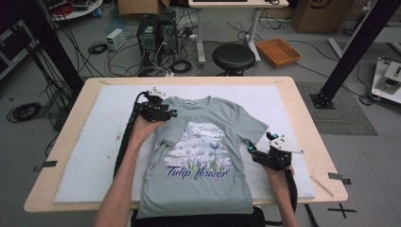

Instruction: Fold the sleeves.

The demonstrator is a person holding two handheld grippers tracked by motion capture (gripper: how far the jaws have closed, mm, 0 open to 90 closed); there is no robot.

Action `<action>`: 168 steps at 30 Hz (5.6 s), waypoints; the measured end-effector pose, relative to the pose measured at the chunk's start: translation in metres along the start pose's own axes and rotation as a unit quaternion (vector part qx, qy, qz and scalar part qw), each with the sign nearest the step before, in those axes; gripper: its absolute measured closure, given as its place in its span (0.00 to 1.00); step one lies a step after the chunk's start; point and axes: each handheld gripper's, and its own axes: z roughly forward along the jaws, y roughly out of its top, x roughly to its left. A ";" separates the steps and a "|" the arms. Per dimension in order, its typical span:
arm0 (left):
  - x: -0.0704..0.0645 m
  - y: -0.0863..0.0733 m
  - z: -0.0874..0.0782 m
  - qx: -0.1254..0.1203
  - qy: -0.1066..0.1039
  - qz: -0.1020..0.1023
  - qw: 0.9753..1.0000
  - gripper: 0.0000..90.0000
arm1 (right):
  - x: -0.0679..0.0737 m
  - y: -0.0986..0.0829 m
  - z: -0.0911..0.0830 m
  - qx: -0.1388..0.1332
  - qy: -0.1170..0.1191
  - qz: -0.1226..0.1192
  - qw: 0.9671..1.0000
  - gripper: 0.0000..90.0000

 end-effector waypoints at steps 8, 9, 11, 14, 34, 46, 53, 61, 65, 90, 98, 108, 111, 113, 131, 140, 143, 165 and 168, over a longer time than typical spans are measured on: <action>0.019 -0.016 -0.036 0.013 0.013 0.006 1.000 0.48 | -0.001 0.000 0.000 -0.001 -0.008 0.008 1.000 0.24; 0.019 -0.018 -0.039 0.019 0.017 0.009 1.000 0.48 | -0.001 0.000 -0.001 -0.002 -0.010 0.010 1.000 0.24; 0.019 -0.024 -0.046 0.011 0.028 0.013 0.999 0.48 | -0.001 -0.001 -0.001 -0.006 -0.014 0.011 1.000 0.24; 0.020 -0.033 -0.054 0.001 0.032 0.012 0.999 0.48 | -0.002 -0.001 -0.002 -0.007 -0.018 0.014 1.000 0.24; -0.019 -0.089 -0.035 0.077 0.041 0.063 0.994 0.50 | 0.000 -0.001 -0.002 -0.008 -0.024 0.014 1.000 0.24; -0.003 -0.100 -0.053 0.076 0.061 0.045 0.994 0.50 | -0.001 -0.001 -0.002 -0.009 -0.024 0.016 1.000 0.24; 0.006 -0.109 -0.085 -0.030 0.041 0.024 0.998 0.48 | -0.002 -0.001 -0.002 -0.012 -0.025 0.019 0.999 0.24; 0.021 -0.137 -0.106 -0.073 0.033 -0.002 0.997 0.47 | -0.002 -0.001 -0.002 -0.009 -0.025 0.019 0.999 0.25; 0.025 -0.148 -0.109 -0.079 0.041 -0.013 0.996 0.47 | -0.001 -0.001 -0.002 -0.009 -0.024 0.014 1.000 0.25; 0.026 -0.161 -0.113 -0.111 0.093 -0.036 0.989 0.34 | 0.000 0.000 0.000 0.001 -0.017 0.006 1.000 0.25; 0.025 -0.161 -0.113 -0.113 0.096 -0.035 0.988 0.34 | 0.001 0.000 0.000 0.002 -0.014 0.000 1.000 0.25; 0.025 -0.162 -0.114 -0.114 0.097 -0.035 0.988 0.34 | -0.016 0.007 0.005 0.043 0.021 0.049 0.998 0.28; 0.025 -0.161 -0.113 -0.113 0.097 -0.032 0.988 0.34 | -0.027 0.015 0.003 0.041 0.017 0.062 0.997 0.31; 0.024 -0.161 -0.113 -0.111 0.098 -0.031 0.988 0.34 | -0.038 0.024 0.003 0.041 0.009 0.067 0.997 0.35; 0.024 -0.160 -0.111 -0.102 0.097 -0.029 0.990 0.34 | -0.093 0.031 0.068 0.163 -0.011 0.118 0.979 0.50; 0.024 -0.160 -0.111 -0.101 0.098 -0.027 0.990 0.34 | -0.091 0.024 0.078 0.193 -0.025 0.110 0.975 0.56; 0.024 -0.160 -0.111 -0.100 0.098 -0.027 0.990 0.34 | -0.090 0.024 0.077 0.191 -0.026 0.102 0.976 0.65; 0.023 -0.160 -0.110 -0.098 0.100 -0.026 0.990 0.35 | -0.047 0.066 0.069 0.163 0.066 0.038 0.984 0.97; 0.024 -0.160 -0.110 -0.099 0.099 -0.026 0.990 0.35 | -0.033 0.074 0.079 0.175 0.079 0.018 0.981 0.97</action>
